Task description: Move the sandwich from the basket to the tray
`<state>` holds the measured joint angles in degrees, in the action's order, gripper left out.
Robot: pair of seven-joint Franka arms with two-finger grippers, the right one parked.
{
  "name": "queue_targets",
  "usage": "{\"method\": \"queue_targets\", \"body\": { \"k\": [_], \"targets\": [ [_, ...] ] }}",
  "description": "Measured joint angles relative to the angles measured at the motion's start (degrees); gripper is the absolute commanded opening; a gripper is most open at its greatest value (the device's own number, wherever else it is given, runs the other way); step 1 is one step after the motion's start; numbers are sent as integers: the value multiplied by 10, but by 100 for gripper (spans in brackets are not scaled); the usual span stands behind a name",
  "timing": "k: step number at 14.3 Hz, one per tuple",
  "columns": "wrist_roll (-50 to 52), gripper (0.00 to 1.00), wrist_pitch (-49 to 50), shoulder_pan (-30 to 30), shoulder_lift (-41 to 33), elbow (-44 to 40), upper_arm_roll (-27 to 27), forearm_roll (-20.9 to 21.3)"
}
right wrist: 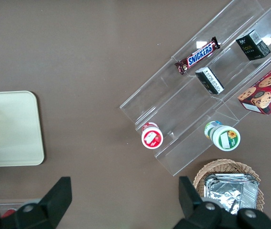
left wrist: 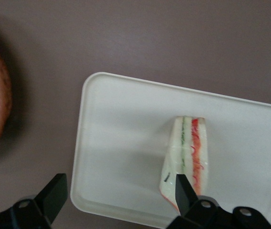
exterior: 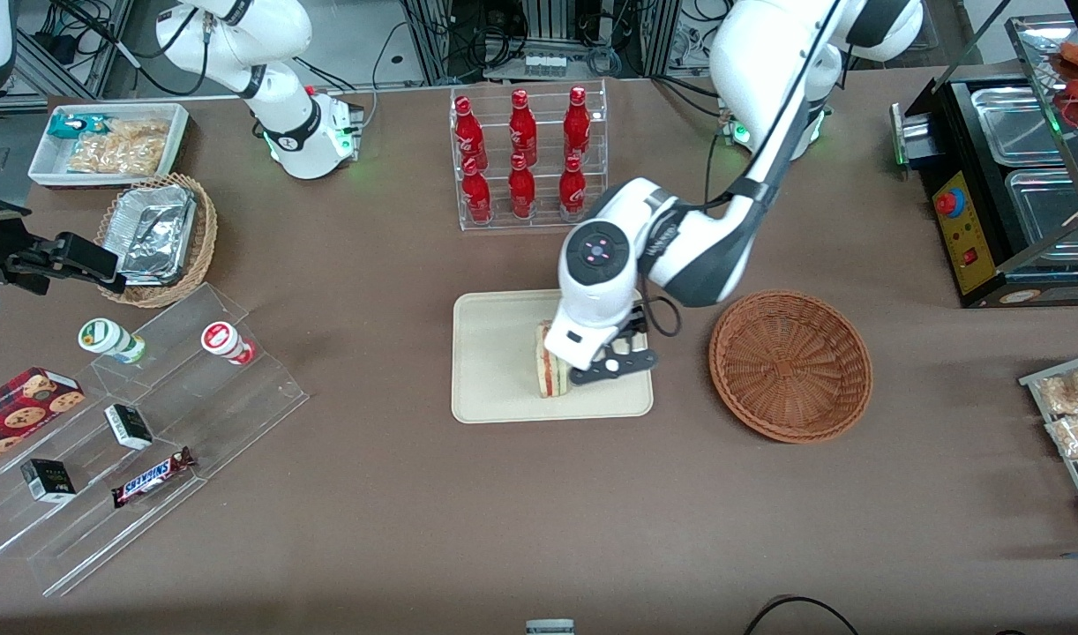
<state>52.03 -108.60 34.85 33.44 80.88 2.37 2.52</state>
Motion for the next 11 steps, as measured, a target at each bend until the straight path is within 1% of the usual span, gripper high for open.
{"method": "queue_targets", "body": {
  "k": [1, 3, 7, 9, 11],
  "targets": [
    [-6, 100, 17, -17, -9, 2, -1, 0],
    [-53, 100, 35, -61, -35, 25, -2, -3],
    [-197, 100, 47, -146, -118, 112, -3, -13],
    [-276, 100, 78, -187, -167, 147, -4, -13],
    [-348, 100, 119, -226, -212, 161, -5, -14]
  ]
}}
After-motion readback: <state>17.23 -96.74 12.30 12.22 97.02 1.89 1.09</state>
